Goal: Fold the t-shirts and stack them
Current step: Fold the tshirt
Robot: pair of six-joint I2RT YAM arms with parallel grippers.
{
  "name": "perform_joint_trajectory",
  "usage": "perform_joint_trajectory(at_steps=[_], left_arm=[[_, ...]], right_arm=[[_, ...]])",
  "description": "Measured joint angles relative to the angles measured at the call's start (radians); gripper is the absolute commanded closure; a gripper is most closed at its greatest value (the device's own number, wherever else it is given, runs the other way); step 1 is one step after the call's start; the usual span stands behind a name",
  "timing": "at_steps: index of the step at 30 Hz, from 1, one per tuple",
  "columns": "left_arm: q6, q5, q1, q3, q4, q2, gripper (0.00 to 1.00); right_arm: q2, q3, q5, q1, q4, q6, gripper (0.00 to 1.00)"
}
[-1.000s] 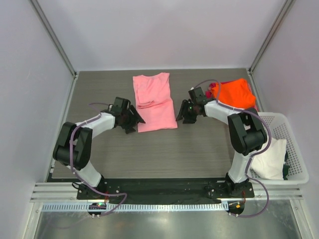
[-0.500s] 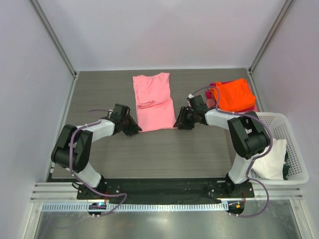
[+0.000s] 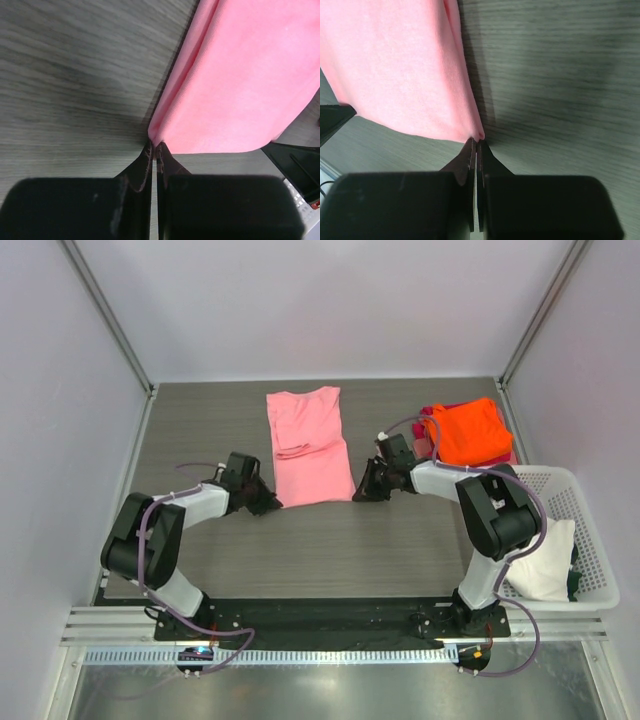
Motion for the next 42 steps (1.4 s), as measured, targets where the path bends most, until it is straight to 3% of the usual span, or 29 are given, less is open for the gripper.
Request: perform_joint_trajectory(at_steps=[4,11,20,28,42], left_arm=[[0.002,0.005,-0.007,-0.056,-0.003,-0.066,1.00],[0.003,0.020,-0.077,-0.103,-0.104,-0.303,1.00],[-0.024,0.068,-0.100,-0.097,-0.263,-0.654,1.00],[-0.039,0.085,-0.097,-0.058,-0.320,-0.634,1.00],[-0.019,0.076,0.042,0.204,-0.267,-0.306,1.00]], right_arm=[[-0.069,-0.058,0.000,0.003,-0.013,-0.001,0.99],[-0.349,-0.175,-0.001,0.053,-0.085,-0.004,0.99],[-0.670,-0.139,0.035,0.073,-0.270,-0.031,0.99],[-0.635,-0.029,0.085,0.074,-0.365,-0.049,0.99],[-0.232,0.330,0.163,0.024,-0.378,-0.090,0.99]])
